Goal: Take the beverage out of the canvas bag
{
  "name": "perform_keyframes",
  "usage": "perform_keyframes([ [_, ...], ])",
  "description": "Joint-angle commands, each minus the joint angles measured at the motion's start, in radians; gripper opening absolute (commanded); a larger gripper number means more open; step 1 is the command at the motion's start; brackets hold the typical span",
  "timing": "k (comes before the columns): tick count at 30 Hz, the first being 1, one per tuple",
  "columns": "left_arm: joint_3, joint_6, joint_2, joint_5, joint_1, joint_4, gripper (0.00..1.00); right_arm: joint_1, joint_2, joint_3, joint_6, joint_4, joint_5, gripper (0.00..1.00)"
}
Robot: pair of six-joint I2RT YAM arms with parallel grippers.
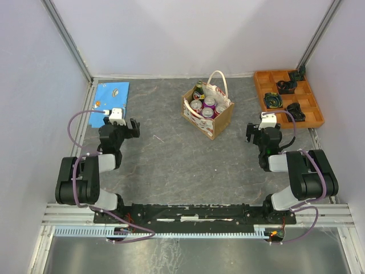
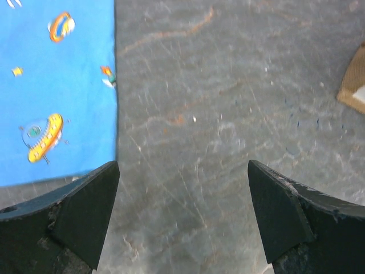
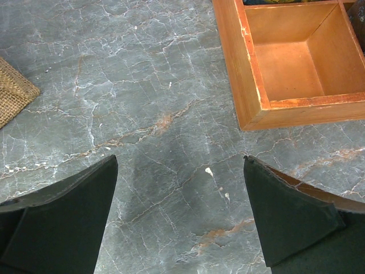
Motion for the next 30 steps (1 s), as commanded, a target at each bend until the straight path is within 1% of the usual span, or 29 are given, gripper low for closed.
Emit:
perform_keyframes([
  [1,0.098,0.061,-0.071,-0.051,-0.041,-0.174,0.99,0.002,-0.002,0.027,-0.001,0.036,0.005,0.99],
  [5,0.139,0.096,-0.135,-0.081,-0.069,-0.180,0.99,0.001,-0.002,0.026,-0.001,0.037,0.005,0.99],
  [8,0.262,0.051,-0.144,-0.057,-0.075,-0.264,0.99,0.002,-0.002,0.027,0.000,0.036,0.005,0.99],
  [11,0.434,0.019,-0.107,0.001,-0.111,-0.414,0.99,0.001,-0.003,0.026,-0.001,0.036,0.005,0.99],
  [15,0.659,0.026,-0.034,-0.040,-0.230,-0.561,0.99,0.002,-0.003,0.028,-0.001,0.036,0.004,0.99],
  [19,0.952,0.040,0.101,-0.037,-0.336,-0.793,0.99,0.001,-0.003,0.028,-0.001,0.035,0.003,0.99],
  [20,1.063,0.039,0.141,-0.037,-0.362,-0.885,0.99,0.002,-0.003,0.028,-0.001,0.036,0.003,0.99],
  [23,1.293,0.056,0.266,-0.002,-0.411,-1.059,0.99,0.001,-0.002,0.028,0.000,0.035,0.002,0.99],
  [26,1.424,0.059,0.333,0.068,-0.439,-1.118,1.00,0.001,-0.003,0.028,0.000,0.035,0.002,0.99],
  [28,1.482,0.063,0.366,0.100,-0.450,-1.132,0.97,0.001,-0.002,0.028,0.000,0.036,0.002,0.99],
  [29,1.504,0.066,0.381,0.115,-0.455,-1.140,0.93,0.000,-0.002,0.028,-0.001,0.036,0.002,0.99],
  [30,1.522,0.072,0.395,0.127,-0.463,-1.148,0.84,0.000,-0.003,0.028,-0.001,0.036,0.002,0.99],
])
